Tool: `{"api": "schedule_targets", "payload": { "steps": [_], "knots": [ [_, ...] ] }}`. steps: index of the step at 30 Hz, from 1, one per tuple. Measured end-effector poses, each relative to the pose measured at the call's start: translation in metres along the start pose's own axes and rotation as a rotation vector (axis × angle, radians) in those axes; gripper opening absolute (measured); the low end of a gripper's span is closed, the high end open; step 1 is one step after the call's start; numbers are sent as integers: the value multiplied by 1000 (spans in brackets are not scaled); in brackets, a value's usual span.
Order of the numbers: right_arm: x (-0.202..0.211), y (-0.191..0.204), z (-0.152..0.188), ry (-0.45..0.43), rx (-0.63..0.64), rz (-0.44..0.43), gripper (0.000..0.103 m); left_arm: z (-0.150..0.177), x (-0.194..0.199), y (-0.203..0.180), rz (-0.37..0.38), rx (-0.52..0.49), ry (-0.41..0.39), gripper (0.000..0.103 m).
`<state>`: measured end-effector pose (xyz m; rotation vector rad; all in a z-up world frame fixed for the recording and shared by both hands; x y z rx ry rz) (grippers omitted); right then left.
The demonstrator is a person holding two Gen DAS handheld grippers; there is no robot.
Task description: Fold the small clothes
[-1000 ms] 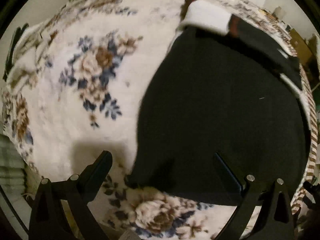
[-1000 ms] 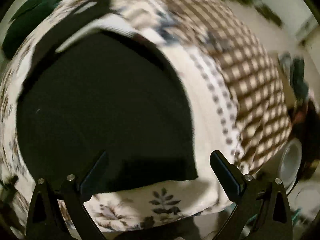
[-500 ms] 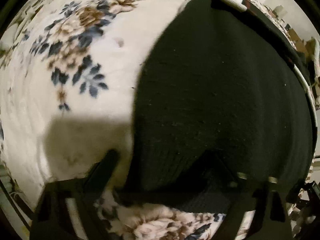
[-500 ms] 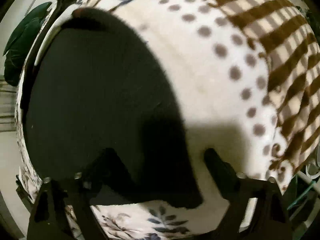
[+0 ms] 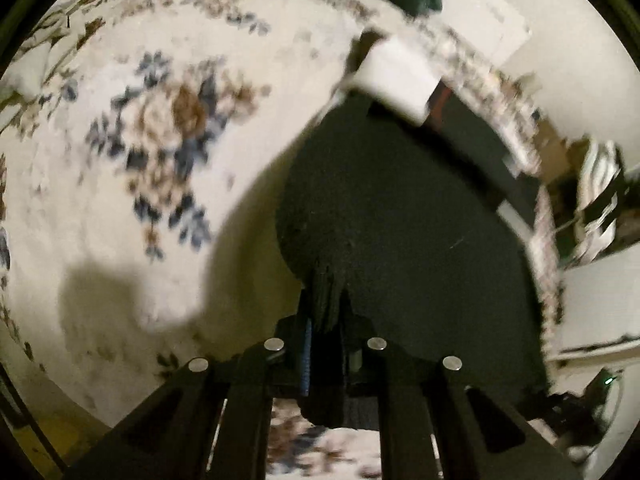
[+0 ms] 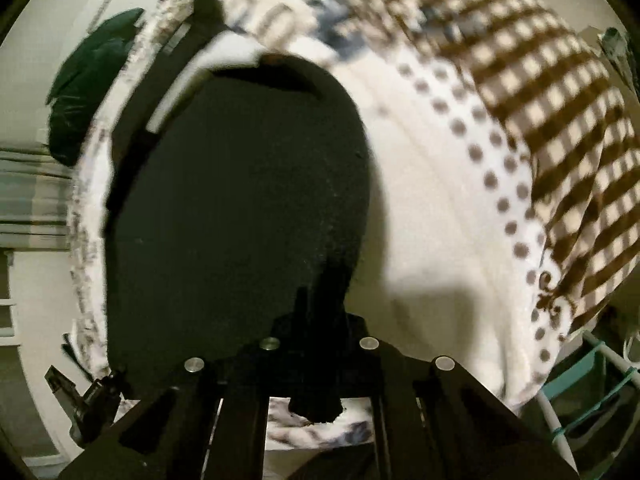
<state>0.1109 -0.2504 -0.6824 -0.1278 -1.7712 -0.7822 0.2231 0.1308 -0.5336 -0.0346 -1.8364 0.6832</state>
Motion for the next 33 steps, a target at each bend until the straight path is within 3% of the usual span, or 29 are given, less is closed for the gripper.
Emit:
{"api": "schedule_targets", "payload": {
  "steps": [4, 7, 11, 15, 19, 22, 26, 30, 32, 33],
  "knots": [
    [38, 28, -32, -38, 12, -49, 9, -47, 23, -46, 78, 8, -56, 7],
    [65, 58, -79, -78, 20, -100, 9, -94, 23, -86, 112, 3, -93, 7],
    [77, 104, -161, -124, 36, -152, 9, -153, 16, -129, 127, 5, -152, 7],
    [73, 128, -251, -174, 75, -140, 9, -217, -11, -175, 130, 9, -195, 7],
    [49, 142, -355, -216, 71, -126, 9, -279, -62, -210, 106, 22, -202, 7],
    [21, 151, -419, -230, 89, -97, 9, -314, -112, -224, 37, 3, -196, 7],
    [-43, 169, -490, -188, 107, -44, 9, -340, -176, -213, -62, 36, -136, 8],
    [-96, 173, -527, -130, 57, -54, 9, -348, -216, -184, -79, 160, -53, 13],
    [-115, 172, -531, -92, 33, -80, 12, -349, -218, -183, -62, 177, -47, 17],
    [-123, 170, -534, -87, 32, -86, 13, -350, -217, -184, -51, 178, -52, 24]
  ]
}}
Point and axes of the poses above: each gripper's, at about its wrist camera, not at the fingertips, and x roughly against the way its jaws point, y to its left, z to its underside, the point moved 10 cm from there along -x, roughly the way its jaws point, and after that the axes turned 11 degrees about x, right-handed, at the moved point
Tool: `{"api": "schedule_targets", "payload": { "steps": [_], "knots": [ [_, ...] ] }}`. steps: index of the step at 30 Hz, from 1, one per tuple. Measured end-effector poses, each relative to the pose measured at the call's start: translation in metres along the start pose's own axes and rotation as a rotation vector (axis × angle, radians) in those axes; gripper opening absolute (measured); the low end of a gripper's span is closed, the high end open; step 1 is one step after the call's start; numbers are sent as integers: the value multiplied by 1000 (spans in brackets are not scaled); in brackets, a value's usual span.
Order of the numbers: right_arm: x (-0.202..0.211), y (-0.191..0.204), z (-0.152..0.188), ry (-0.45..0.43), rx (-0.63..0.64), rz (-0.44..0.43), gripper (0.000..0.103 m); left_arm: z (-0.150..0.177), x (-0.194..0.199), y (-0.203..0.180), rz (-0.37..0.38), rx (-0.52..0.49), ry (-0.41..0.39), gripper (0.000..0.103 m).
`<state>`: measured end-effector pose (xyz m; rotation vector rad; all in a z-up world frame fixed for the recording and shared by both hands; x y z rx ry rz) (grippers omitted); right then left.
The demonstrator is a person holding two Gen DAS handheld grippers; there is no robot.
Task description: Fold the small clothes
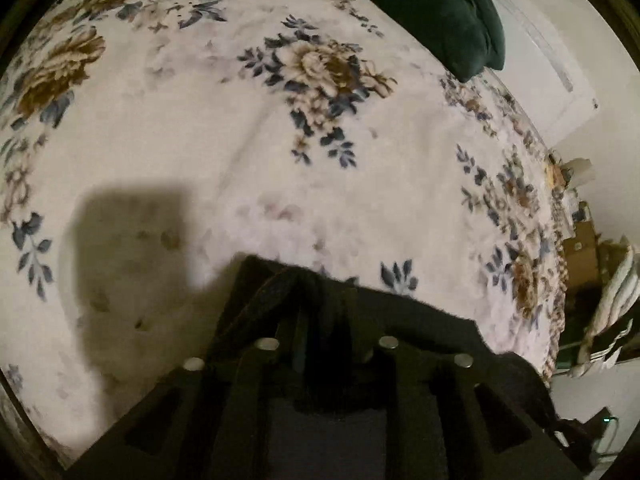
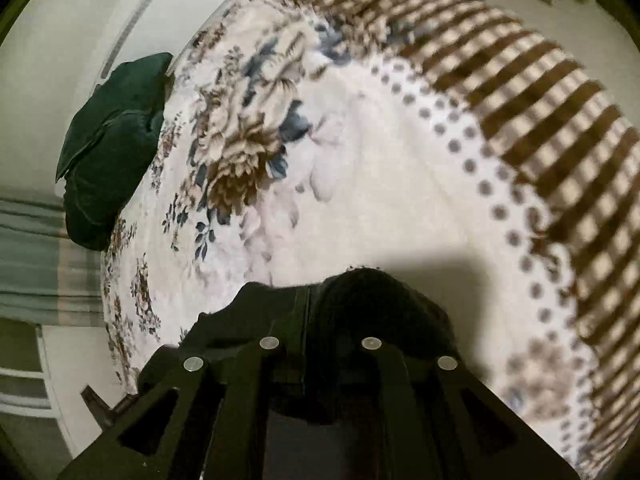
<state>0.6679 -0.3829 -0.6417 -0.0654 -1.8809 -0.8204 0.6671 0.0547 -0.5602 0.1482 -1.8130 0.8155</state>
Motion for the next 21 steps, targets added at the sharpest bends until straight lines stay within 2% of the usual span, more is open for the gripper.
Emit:
{"api": "schedule_targets", "payload": {
  "steps": [2, 4, 6, 8, 9, 11, 13, 15, 17, 21],
  "knots": [
    [-8, -4, 0, 9, 37, 9, 32, -1, 2, -3, 29, -6, 4, 37],
    [-6, -6, 5, -8, 60, -2, 68, -5, 2, -9, 55, -16, 3, 68],
    [2, -7, 5, -50, 80, 1, 81, -13, 8, -12, 47, -42, -26, 87],
    [13, -10, 5, -79, 91, 28, 86, -19, 14, -13, 43, -49, -35, 87],
    [23, -14, 7, -97, 95, 64, 92, -19, 21, -12, 48, -58, -45, 87],
    [44, -16, 12, -136, 106, 83, 93, -14, 41, -7, 56, -78, -73, 87],
    [69, -24, 28, -163, 132, 155, 93, 0, 70, 4, 68, -106, -118, 87],
    [92, -33, 58, -173, 143, 194, 93, 23, 93, 22, 61, -115, -142, 87],
    [105, -46, 92, -164, 107, 192, 93, 56, 109, 50, 61, -80, -137, 87],
    [101, -79, 176, -100, -83, 131, 95, 119, 103, 102, 54, 58, -40, 87]
  ]
}}
Point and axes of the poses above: each gripper's, at about its wrist camera, not at the fingertips, and x roughly against the way its jaws point, y to its left, z to its underside, the point moved 10 cm from there along -x, roughly the way its jaws point, and after that the axes turned 11 degrees about x, right-handed, at the moved point
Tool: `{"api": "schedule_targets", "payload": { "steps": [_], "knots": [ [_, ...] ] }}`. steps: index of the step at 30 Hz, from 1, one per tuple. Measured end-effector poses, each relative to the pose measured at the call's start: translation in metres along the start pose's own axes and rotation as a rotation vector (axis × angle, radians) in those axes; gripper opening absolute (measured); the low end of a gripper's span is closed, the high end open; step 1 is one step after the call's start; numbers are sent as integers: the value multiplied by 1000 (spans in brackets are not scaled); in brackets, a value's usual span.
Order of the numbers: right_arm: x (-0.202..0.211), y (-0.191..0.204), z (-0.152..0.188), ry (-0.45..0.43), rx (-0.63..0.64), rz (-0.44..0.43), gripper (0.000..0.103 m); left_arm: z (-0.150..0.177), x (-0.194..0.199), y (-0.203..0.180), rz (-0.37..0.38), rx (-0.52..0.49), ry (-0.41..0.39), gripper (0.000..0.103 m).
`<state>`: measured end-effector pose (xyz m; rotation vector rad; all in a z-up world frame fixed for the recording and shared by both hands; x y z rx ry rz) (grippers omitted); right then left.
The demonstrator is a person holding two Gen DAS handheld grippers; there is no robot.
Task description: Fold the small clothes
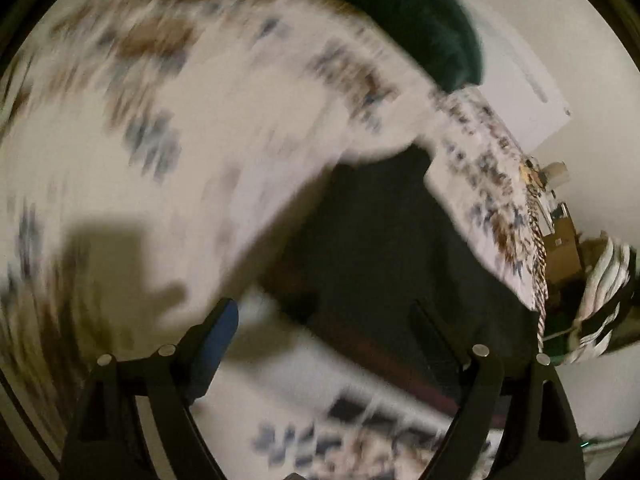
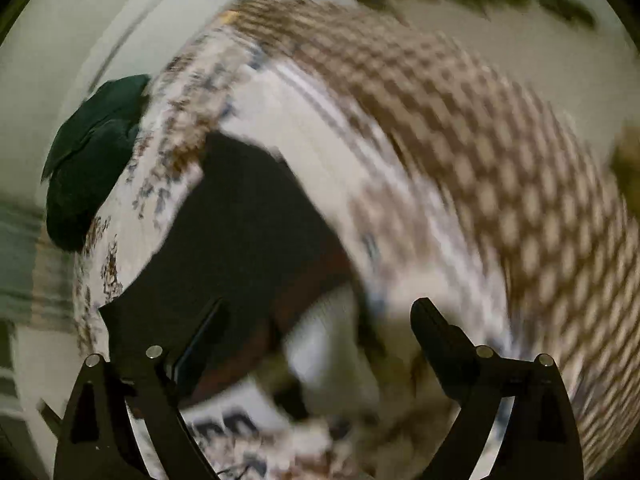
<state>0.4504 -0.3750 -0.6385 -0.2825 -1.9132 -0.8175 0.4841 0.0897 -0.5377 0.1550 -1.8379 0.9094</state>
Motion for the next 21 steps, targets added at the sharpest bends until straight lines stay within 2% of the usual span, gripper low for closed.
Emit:
{"api": "schedule_targets", "payload": {
  "steps": [2, 5, 7, 8, 12, 15, 18, 21],
  "knots": [
    [-16, -7, 35, 48, -103, -80, 95, 22, -11, 17, 30, 80, 40, 87],
    [-49, -4, 63, 86, -185, -193, 95, 33, -31, 24, 66, 144, 64, 87],
    [-69, 0, 65, 84, -196, -236, 95, 32, -48, 21, 87, 160, 68, 87],
    [-75, 2, 64, 80, -196, -254, 95, 29, -57, 21, 75, 167, 68, 87],
    [-97, 14, 47, 34, -206, -320, 98, 18, -84, 26, 63, 268, 71, 91],
    [-105, 13, 40, 13, -263, -341, 98, 15, -86, 28, 43, 348, 60, 92],
    [-103, 13, 43, 7, -277, -366, 97, 24, -71, 23, 42, 333, 77, 93],
    [-98, 16, 53, 27, -244, -383, 97, 44, -66, 36, 70, 354, 117, 93]
  ]
}}
Point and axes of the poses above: each gripper's, at about its wrist camera, not at the fingertips, and x roughly against the way its jaws point, y to its left, z to its underside, the point moved 10 cm from there along -x, roughly the way its jaws point, and after that the axes turned 11 degrees about x, right-handed, at the moved point
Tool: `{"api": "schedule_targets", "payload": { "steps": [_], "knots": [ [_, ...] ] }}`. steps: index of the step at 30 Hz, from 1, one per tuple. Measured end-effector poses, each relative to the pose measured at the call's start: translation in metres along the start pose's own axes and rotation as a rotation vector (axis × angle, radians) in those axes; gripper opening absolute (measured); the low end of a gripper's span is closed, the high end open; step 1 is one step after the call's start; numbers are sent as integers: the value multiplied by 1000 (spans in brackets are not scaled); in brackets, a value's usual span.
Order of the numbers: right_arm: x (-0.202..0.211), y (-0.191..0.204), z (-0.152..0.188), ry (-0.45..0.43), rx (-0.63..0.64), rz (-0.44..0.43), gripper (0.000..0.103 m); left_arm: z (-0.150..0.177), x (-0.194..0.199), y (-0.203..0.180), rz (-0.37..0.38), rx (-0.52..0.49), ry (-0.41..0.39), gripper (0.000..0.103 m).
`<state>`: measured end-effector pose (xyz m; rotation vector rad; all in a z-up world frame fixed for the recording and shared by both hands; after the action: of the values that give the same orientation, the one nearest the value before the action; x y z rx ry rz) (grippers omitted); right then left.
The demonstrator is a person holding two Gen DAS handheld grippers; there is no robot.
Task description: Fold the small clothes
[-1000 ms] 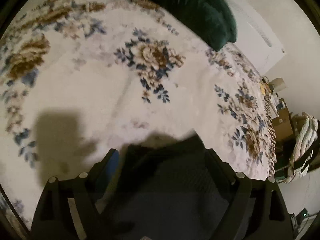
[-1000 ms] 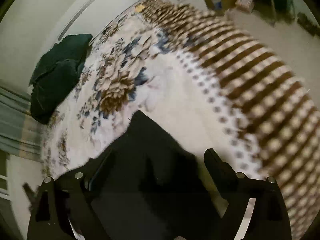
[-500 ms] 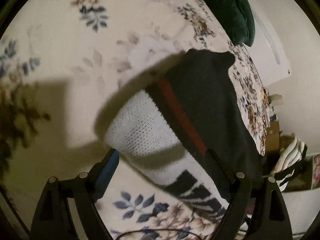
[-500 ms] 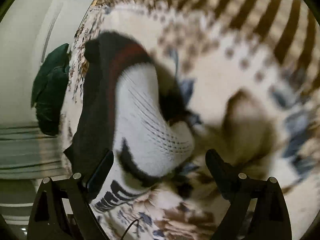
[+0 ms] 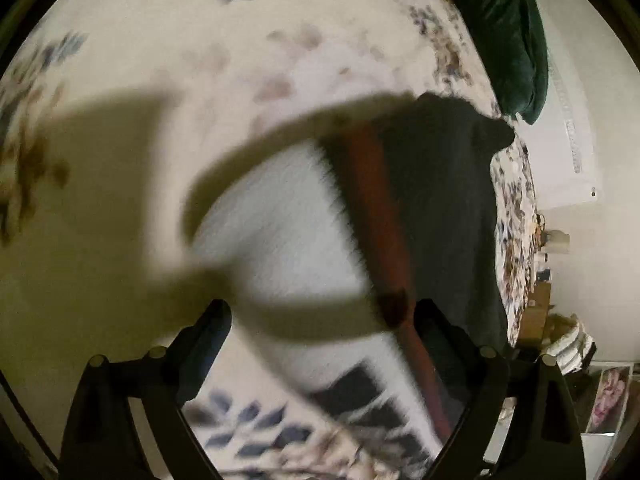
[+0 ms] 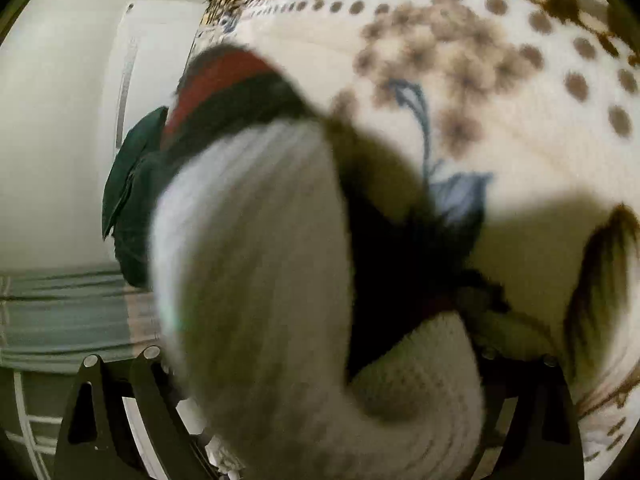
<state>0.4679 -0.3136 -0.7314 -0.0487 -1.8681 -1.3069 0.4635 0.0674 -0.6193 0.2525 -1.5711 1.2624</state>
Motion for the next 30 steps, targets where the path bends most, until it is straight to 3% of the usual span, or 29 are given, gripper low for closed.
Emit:
{"api": "schedule_targets", "payload": {
  "steps": [3, 6, 11, 12, 14, 15, 16, 19, 26, 30],
  "knots": [
    [-3, 2, 11, 29, 13, -8, 97, -1, -9, 13, 46, 54, 8, 92],
    [-8, 4, 16, 39, 28, -1, 97, -20, -18, -4, 95, 54, -41, 93],
    [-16, 2, 12, 27, -10, -17, 98, -35, -32, -19, 56, 77, -122, 94],
    [-17, 2, 14, 24, -15, -19, 98, -35, -29, -22, 58, 69, -152, 92],
    [-16, 2, 15, 11, -28, -17, 96, -33, -19, -25, 77, 37, -195, 70],
    [-12, 0, 14, -1, -37, -19, 85, -31, -12, -29, 94, 8, -212, 55],
    [-7, -5, 12, -12, -48, -7, 60, -31, -8, -32, 103, -15, -220, 48],
    [0, -11, 17, -32, -79, 19, 41, -27, 8, -46, 120, -75, -240, 42],
    [33, 24, 28, -41, 24, 31, 34, -11, 65, -59, 159, -190, -228, 37],
    [75, 25, 68, -6, 56, 31, 33, 15, 112, -15, 115, -210, -201, 37]
  ]
}}
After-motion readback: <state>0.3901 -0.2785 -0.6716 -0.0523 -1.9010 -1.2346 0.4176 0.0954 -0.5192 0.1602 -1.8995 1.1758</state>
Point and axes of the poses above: each gripper's, at about its wrist camera, not at the fingertips, and x roughly against the way its jaws point, y to its left, z to its underside, the point moved 10 cm from there along -x, roughly the way its jaws point, and after that the axes turned 11 degrees about x, right-handed, at the moved point
